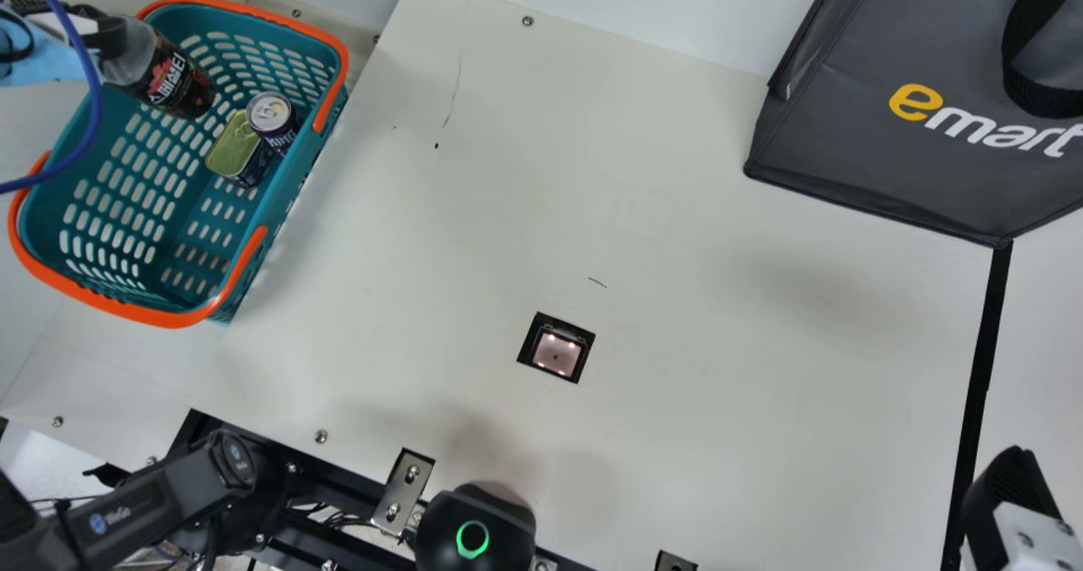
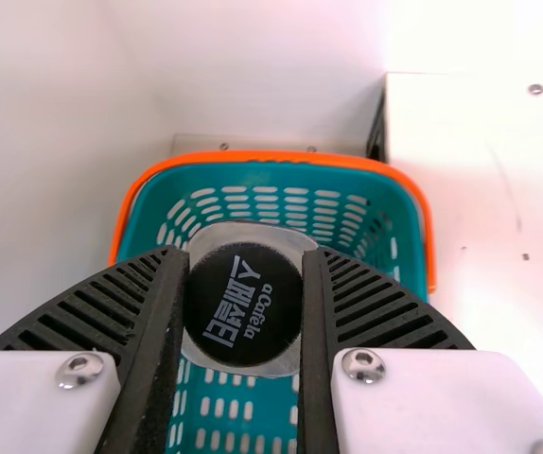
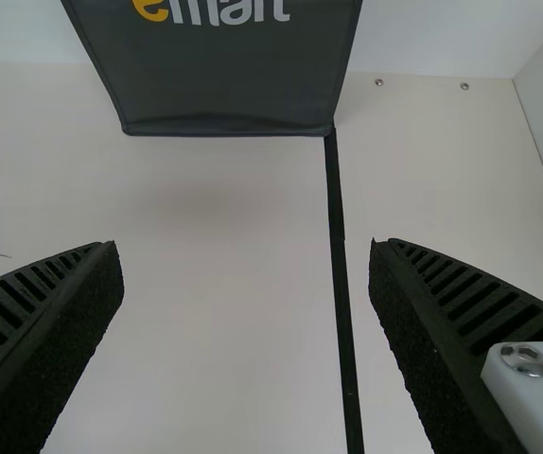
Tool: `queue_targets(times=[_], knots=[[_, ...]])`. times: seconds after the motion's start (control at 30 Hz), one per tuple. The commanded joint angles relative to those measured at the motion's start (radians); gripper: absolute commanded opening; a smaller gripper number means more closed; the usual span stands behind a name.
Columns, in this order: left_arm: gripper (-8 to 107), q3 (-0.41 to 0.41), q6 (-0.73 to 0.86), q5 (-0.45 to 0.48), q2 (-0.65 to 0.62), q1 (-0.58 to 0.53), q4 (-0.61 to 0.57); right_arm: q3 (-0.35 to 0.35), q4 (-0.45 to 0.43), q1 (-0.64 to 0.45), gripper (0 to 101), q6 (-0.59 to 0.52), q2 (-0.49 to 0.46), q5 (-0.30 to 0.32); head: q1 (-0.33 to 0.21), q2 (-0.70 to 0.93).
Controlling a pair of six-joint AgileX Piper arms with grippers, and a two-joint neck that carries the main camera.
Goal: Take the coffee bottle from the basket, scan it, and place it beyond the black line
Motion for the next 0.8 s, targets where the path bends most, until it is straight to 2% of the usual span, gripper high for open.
queue_targets(times=[0.0, 0.4, 0.77], knots=[[10, 0.005, -0.009, 0.004, -0.017, -0.017, 0.005, 0.000, 0.000, 0.000, 91, 0.000, 0.000, 0.000, -0.017, 0.002], [10, 0.054, -0.088, 0.035, -0.142, -0.167, 0.045, 0.000, 0.000, 0.000, 91, 0.000, 0.000, 0.000, -0.017, 0.002], [10, 0.100, -0.198, 0.022, -0.234, -0.364, 0.122, 0.000, 0.000, 0.000, 91, 0.000, 0.000, 0.000, -0.017, 0.002]])
